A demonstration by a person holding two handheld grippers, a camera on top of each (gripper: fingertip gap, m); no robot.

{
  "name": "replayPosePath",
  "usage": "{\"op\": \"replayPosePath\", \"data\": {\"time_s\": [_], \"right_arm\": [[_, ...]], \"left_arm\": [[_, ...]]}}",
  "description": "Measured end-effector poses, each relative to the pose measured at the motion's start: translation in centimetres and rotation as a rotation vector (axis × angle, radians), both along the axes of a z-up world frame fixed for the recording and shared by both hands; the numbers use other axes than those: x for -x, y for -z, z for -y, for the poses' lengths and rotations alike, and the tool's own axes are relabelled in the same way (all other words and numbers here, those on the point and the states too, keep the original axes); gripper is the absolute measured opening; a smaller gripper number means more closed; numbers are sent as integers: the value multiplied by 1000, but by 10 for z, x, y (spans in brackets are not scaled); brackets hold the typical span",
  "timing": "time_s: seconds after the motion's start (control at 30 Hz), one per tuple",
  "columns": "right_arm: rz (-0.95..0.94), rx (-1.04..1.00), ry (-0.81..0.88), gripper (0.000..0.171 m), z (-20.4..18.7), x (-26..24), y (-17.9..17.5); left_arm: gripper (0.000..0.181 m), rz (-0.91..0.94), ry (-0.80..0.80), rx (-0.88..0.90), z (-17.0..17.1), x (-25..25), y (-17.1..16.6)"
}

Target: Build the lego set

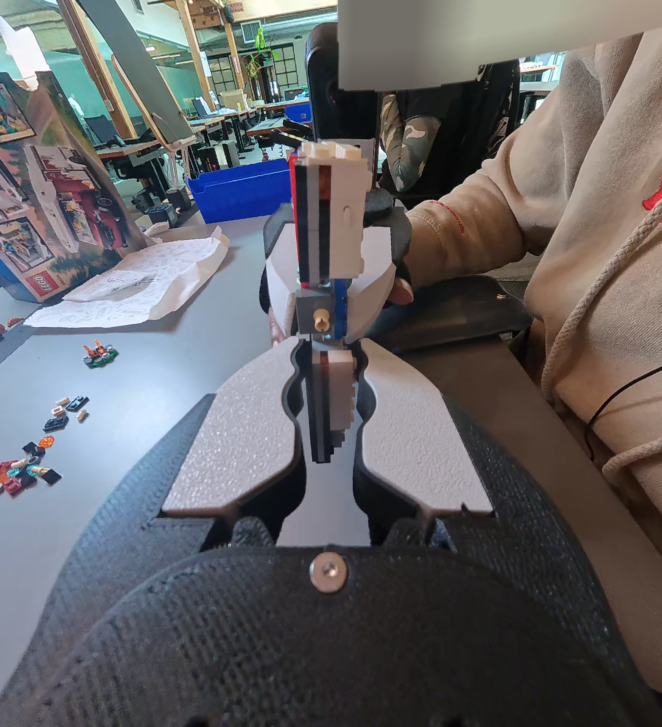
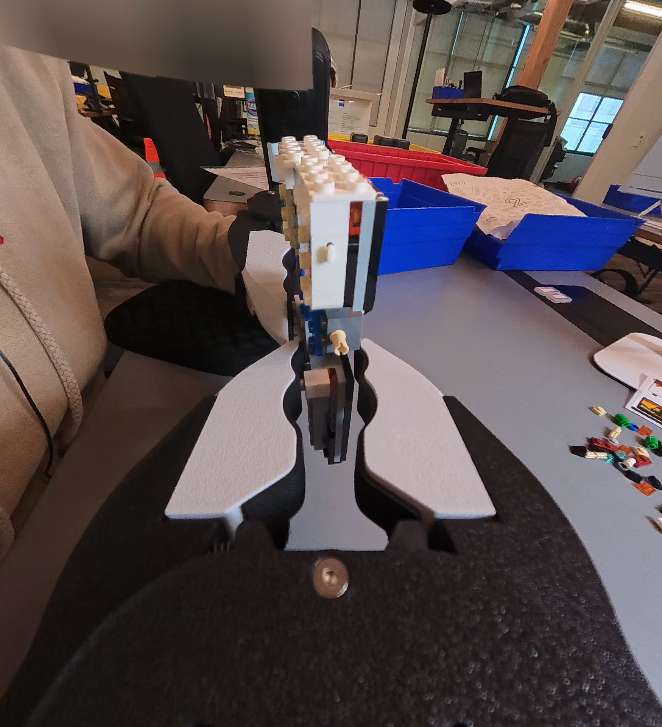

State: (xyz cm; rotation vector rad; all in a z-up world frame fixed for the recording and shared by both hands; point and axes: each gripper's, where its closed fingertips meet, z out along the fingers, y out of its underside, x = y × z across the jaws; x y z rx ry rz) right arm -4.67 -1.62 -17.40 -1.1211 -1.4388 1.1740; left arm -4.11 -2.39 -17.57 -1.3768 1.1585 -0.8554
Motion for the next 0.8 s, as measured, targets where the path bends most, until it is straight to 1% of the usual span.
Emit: {"op": "replayPosePath", "data": {"time_s": [0.17,0.27,0.37,0.67,0.73,0.8], "right_arm": [[8,-8,-22,27,2,-1,-4],[-46,5,-38,29,4,-3,-19],[-39,-71,-11,22,3,-3,-18],[-60,-109,-16,20,7,-3,-19],[-60,-118,-16,20,7,-3,-18],[-59,-158,-15,20,9,-4,-18]], "left_arm": [[24,15,3,-5,0,0,-2],[24,-6,-1,-21,-1,0,2],[24,19,14,-9,1,-1,-1],[24,25,15,-12,2,-2,-1],[23,13,11,-35,2,-2,-1],[23,-32,-11,-132,2,-2,-1]]}}
